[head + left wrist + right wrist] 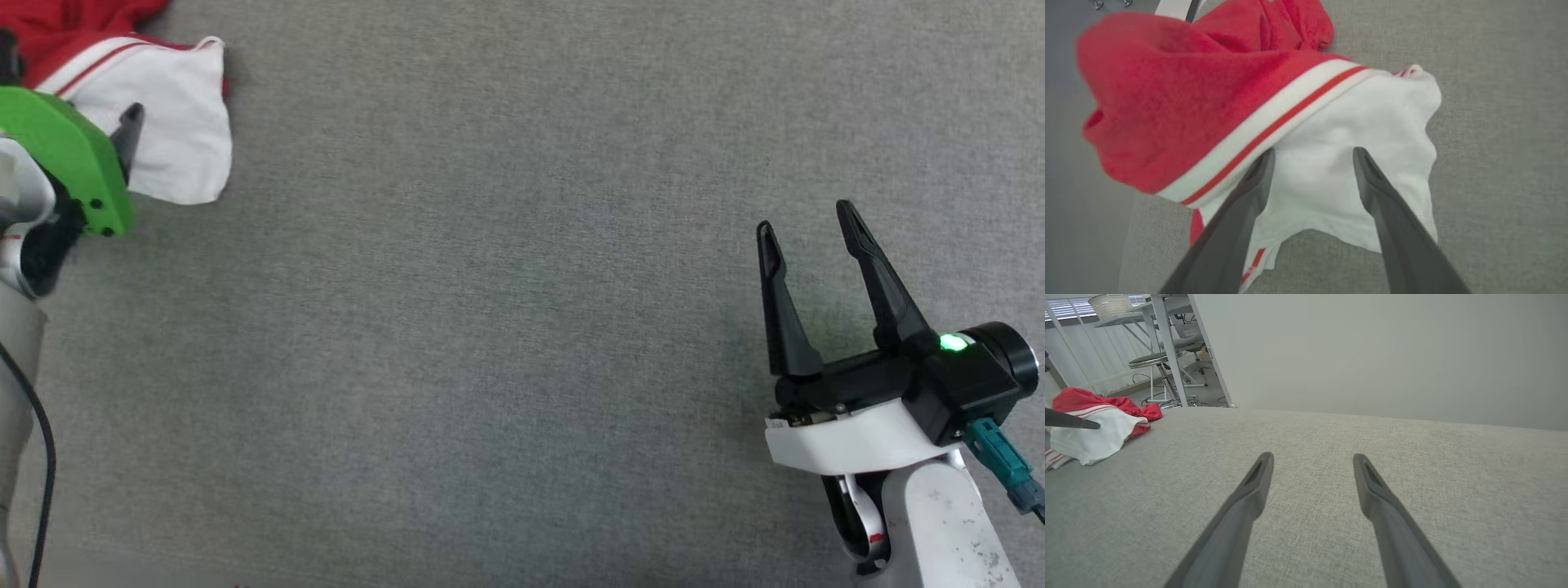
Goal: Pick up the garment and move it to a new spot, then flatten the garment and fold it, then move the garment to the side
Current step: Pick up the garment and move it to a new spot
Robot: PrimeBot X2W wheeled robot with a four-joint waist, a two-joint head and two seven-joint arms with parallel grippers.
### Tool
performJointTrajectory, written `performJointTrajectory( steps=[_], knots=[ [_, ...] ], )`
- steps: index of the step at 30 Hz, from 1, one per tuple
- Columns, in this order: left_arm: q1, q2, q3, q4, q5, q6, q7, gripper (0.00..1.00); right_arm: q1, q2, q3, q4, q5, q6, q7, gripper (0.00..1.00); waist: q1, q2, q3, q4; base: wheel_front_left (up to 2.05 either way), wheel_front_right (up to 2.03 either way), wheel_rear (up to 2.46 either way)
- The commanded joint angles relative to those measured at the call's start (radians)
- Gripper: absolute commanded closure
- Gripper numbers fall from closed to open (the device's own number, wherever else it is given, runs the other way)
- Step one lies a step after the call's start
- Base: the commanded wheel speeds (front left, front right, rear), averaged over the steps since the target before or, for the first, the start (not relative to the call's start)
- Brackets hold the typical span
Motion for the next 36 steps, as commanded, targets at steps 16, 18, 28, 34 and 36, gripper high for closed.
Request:
performJointTrajectory(
  steps=[16, 18, 28, 34, 36],
  knots=[
    [-0.043, -0.01, -0.011, 0.167, -0.109, -0.002, 0.164, 1.0, -0.025, -0.001, 0.001, -0.021, 0.001, -0.001, -0.005, 0.0, -0.0002, -0.0001, 0.114, -0.108, 0.0, 0.0, 0.0],
    [-0.034, -0.012, -0.011, 0.155, -0.127, -0.003, 0.141, 1.0, -0.024, -0.001, 0.004, -0.016, -0.001, -0.001, -0.005, 0.0, -0.0002, -0.0001, 0.097, -0.104, 0.0, 0.0, 0.0],
    [0.05, 0.034, 0.005, -0.016, -0.2, -0.003, -0.194, 1.0, 0.022, 0.0, -0.009, 0.033, 0.033, -0.001, -0.005, 0.0, -0.0002, -0.0001, -0.1, -0.102, 0.0, 0.0, 0.0],
    [0.091, 0.041, 0.015, -0.129, -0.212, 0.001, -0.258, 1.0, 0.051, 0.0, -0.028, 0.053, 0.066, -0.001, -0.005, 0.0, -0.0002, -0.0001, -0.198, -0.107, 0.0, 0.0, 0.0],
    [0.105, 0.036, 0.013, -0.176, -0.216, 0.009, -0.254, 1.0, 0.06, 0.0, -0.035, 0.058, 0.075, -0.001, -0.005, 0.0, -0.0002, -0.0001, -0.227, -0.111, 0.0, 0.0, 0.0]
  ],
)
